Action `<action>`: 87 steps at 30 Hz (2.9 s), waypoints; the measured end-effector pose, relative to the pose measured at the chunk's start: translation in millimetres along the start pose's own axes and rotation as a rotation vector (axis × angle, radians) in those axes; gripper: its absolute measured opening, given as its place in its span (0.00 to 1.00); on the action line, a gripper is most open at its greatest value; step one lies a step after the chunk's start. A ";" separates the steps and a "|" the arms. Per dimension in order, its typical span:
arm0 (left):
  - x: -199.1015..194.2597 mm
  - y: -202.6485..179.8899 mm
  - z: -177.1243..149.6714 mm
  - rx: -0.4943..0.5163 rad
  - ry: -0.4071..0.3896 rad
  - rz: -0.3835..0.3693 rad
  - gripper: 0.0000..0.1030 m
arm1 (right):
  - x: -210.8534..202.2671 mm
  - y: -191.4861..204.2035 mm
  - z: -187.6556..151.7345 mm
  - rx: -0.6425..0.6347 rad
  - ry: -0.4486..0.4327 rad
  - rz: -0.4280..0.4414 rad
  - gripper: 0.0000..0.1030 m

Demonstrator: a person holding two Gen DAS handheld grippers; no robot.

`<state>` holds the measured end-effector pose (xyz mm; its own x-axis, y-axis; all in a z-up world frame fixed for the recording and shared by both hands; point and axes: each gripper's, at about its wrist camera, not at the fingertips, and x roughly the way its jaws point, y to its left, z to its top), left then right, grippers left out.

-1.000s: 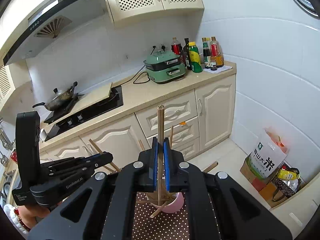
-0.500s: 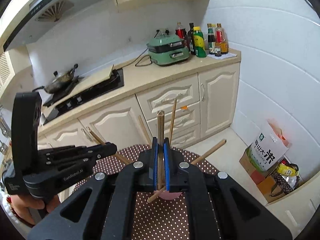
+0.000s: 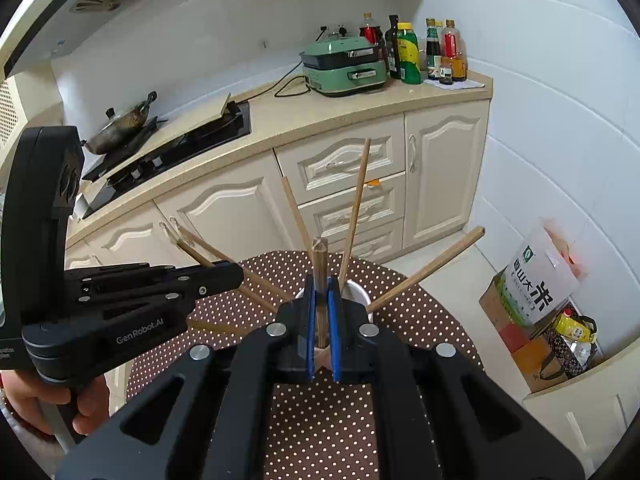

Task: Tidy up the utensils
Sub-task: 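Lower the chopsticks into the pink cup and open both grippers, then lower the right gripper toward a remaining chopstick while the left gripper approaches another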

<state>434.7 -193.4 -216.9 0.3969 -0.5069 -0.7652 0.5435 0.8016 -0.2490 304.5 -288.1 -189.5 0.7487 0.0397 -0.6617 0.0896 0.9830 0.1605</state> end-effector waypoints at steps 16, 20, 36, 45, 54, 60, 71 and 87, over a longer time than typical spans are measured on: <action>-19.0 -2.3 -7.1 -0.012 -0.020 0.012 0.07 | -14.0 6.6 -3.4 0.028 -0.003 0.013 0.08; -31.8 -5.0 -10.0 0.002 -0.039 0.039 0.07 | -25.0 6.7 -3.0 0.060 -0.016 0.030 0.10; -102.9 -6.3 -45.8 -0.004 -0.157 0.087 0.53 | -87.0 31.5 -19.7 0.103 -0.131 0.040 0.37; -145.5 -6.1 -77.3 -0.001 -0.201 0.116 0.53 | -118.4 55.2 -40.9 0.103 -0.168 0.062 0.37; -169.5 13.7 -117.8 -0.042 -0.192 0.162 0.58 | -119.7 91.6 -62.5 0.061 -0.127 0.108 0.37; -170.3 45.7 -140.5 -0.120 -0.153 0.195 0.59 | -101.4 110.8 -73.8 0.027 -0.067 0.136 0.37; -113.8 87.6 -159.6 -0.213 0.008 0.229 0.60 | -34.9 118.0 -91.5 -0.008 0.100 0.152 0.37; 26.0 109.5 -165.6 -0.239 0.287 0.230 0.60 | 68.9 85.7 -107.0 0.001 0.346 0.121 0.37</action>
<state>382.1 -66.3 -362.4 0.2476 -0.2247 -0.9424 0.2654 0.9513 -0.1571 293.4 -181.9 -299.8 0.4874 0.2142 -0.8465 0.0145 0.9673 0.2531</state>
